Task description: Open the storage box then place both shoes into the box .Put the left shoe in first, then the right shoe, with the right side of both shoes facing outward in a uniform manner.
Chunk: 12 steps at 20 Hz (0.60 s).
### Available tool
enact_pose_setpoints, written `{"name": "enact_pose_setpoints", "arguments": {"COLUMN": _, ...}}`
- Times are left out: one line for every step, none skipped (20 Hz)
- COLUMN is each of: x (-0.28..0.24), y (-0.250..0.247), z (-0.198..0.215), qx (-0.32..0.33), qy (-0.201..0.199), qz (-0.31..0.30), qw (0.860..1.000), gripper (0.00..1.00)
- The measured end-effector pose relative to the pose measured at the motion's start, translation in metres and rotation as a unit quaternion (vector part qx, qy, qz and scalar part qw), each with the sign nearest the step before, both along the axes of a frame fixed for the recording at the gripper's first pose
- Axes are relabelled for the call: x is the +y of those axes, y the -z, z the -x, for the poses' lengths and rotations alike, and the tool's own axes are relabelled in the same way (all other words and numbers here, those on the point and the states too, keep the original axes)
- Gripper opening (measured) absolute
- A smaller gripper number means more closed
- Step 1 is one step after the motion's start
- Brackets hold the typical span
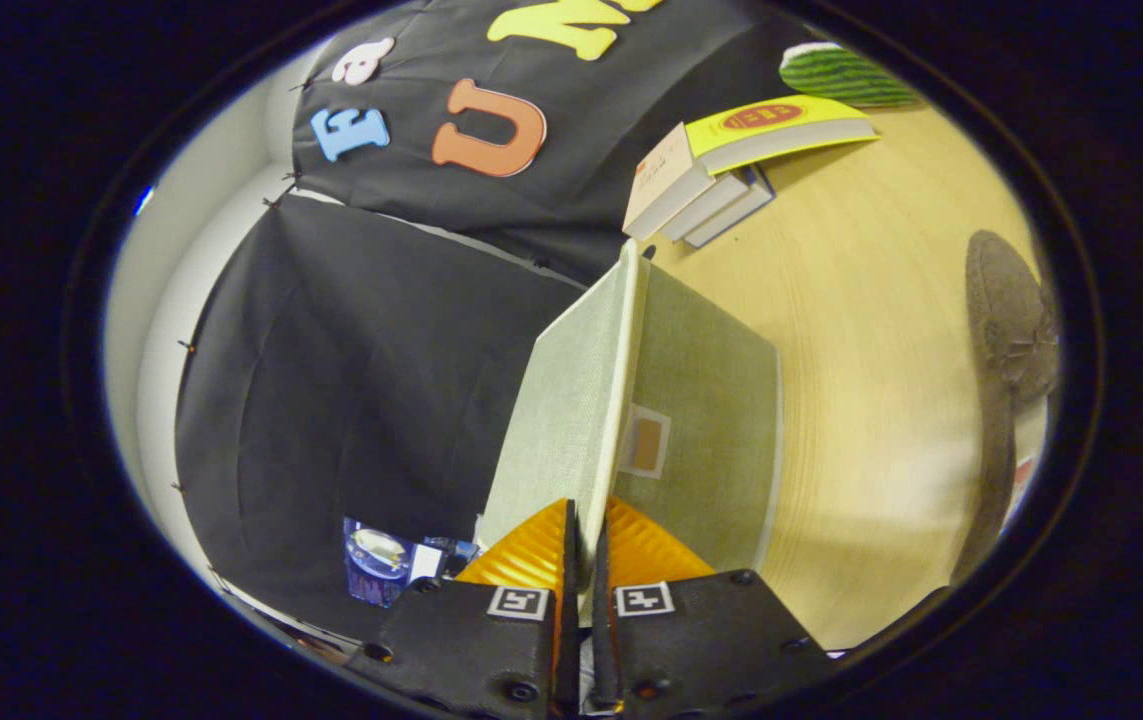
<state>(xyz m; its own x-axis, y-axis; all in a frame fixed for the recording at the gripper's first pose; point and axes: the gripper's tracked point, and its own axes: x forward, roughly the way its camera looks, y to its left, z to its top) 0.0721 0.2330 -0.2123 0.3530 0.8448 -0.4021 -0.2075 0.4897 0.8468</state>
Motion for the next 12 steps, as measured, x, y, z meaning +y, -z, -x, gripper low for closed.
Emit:
{"name": "enact_pose_setpoints", "arguments": {"x": 0.002, "y": -0.001, "z": 0.001, "qx": -0.003, "qy": 0.005, "qz": 0.005, "qw": 1.000, "gripper": 0.07}}
{"name": "enact_pose_setpoints", "arguments": {"x": 0.004, "y": -0.001, "z": -0.001, "qx": -0.002, "qy": 0.011, "qz": 0.010, "qw": 1.000, "gripper": 0.07}}
{"name": "enact_pose_setpoints", "arguments": {"x": 0.005, "y": -0.003, "z": -0.002, "qx": -0.001, "qy": 0.019, "qz": 0.010, "qw": 1.000, "gripper": 0.06}}
{"name": "enact_pose_setpoints", "arguments": {"x": 0.005, "y": -0.003, "z": -0.007, "qx": 0.001, "qy": 0.031, "qz": 0.012, "qw": 0.999, "gripper": 0.06}}
{"name": "enact_pose_setpoints", "arguments": {"x": 0.001, "y": -0.006, "z": -0.010, "qx": 0.001, "qy": 0.045, "qz": 0.015, "qw": 0.999, "gripper": 0.06}}
{"name": "enact_pose_setpoints", "arguments": {"x": 0.000, "y": -0.007, "z": -0.012, "qx": 0.000, "qy": 0.052, "qz": 0.018, "qw": 0.998, "gripper": 0.06}}
{"name": "enact_pose_setpoints", "arguments": {"x": 0.000, "y": -0.008, "z": -0.013, "qx": -0.002, "qy": 0.055, "qz": 0.025, "qw": 0.998, "gripper": 0.06}}
{"name": "enact_pose_setpoints", "arguments": {"x": 0.002, "y": -0.009, "z": -0.013, "qx": -0.008, "qy": 0.051, "qz": 0.033, "qw": 0.998, "gripper": 0.06}}
{"name": "enact_pose_setpoints", "arguments": {"x": 0.007, "y": -0.012, "z": -0.013, "qx": -0.016, "qy": 0.046, "qz": 0.040, "qw": 0.998, "gripper": 0.06}}
{"name": "enact_pose_setpoints", "arguments": {"x": 0.011, "y": -0.016, "z": -0.014, "qx": -0.026, "qy": 0.042, "qz": 0.046, "qw": 0.998, "gripper": 0.06}}
{"name": "enact_pose_setpoints", "arguments": {"x": 0.013, "y": -0.022, "z": -0.013, "qx": -0.037, "qy": 0.040, "qz": 0.050, "qw": 0.997, "gripper": 0.06}}
{"name": "enact_pose_setpoints", "arguments": {"x": 0.016, "y": -0.031, "z": -0.012, "qx": -0.047, "qy": 0.038, "qz": 0.050, "qw": 0.997, "gripper": 0.06}}
